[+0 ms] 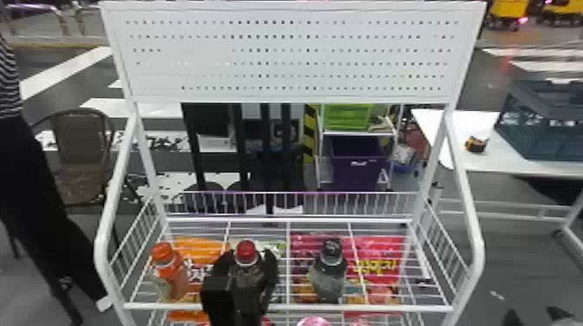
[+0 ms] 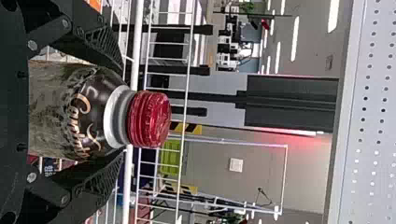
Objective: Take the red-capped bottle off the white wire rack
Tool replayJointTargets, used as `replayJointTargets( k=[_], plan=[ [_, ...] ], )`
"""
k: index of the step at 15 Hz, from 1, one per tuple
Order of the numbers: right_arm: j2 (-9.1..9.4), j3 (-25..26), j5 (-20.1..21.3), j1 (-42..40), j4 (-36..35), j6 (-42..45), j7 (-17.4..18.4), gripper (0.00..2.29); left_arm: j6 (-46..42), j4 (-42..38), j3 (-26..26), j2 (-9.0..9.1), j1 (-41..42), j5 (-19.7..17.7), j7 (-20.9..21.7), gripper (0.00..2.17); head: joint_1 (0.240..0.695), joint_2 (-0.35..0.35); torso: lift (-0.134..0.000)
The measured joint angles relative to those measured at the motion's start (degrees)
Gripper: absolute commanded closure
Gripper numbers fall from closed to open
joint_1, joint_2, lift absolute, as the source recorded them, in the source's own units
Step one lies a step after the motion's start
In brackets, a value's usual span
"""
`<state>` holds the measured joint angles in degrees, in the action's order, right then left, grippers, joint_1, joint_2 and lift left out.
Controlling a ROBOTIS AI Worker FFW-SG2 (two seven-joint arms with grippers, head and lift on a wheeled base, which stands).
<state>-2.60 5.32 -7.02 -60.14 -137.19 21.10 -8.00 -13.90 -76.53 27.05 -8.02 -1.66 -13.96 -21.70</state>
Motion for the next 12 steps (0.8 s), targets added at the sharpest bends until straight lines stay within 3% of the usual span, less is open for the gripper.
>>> replayJointTargets(
  k=[1, 4, 6, 10, 12],
  plan=[
    [-0.03, 0.1, -0.1, 0.2, -0.1, -0.8, 0.0, 1.38, 0.1, 0.2, -0.1, -0.10, -0.1, 0.0, 0.1, 2.11, 0.499, 0.000, 0.000],
    [-0.02, 0.0, 0.0, 1.2, -0.3, -3.0, 0.0, 1.38, 1.6, -1.6, -0.2, -0.67, 1.0, 0.1, -0.6, 2.15, 0.499, 0.000, 0.000],
    [0.03, 0.0, 0.1, 1.9, -0.3, -4.1, 0.0, 1.38, 4.6, -7.4, -0.3, -1.71, 3.5, 0.6, -1.0, 2.15, 0.499, 0.000, 0.000],
    [0.05, 0.0, 0.0, 2.5, 0.1, -5.0, 0.0, 1.38, 22.6, -33.1, -0.5, -4.37, 13.1, 9.7, -2.8, 2.14, 0.499, 0.000, 0.000],
    [0.05, -0.1, 0.1, 2.8, 0.2, -5.2, 0.0, 1.38, 29.3, -45.9, -1.2, -6.02, 18.0, 12.0, -3.1, 2.14, 0.499, 0.000, 0.000]
  ],
)
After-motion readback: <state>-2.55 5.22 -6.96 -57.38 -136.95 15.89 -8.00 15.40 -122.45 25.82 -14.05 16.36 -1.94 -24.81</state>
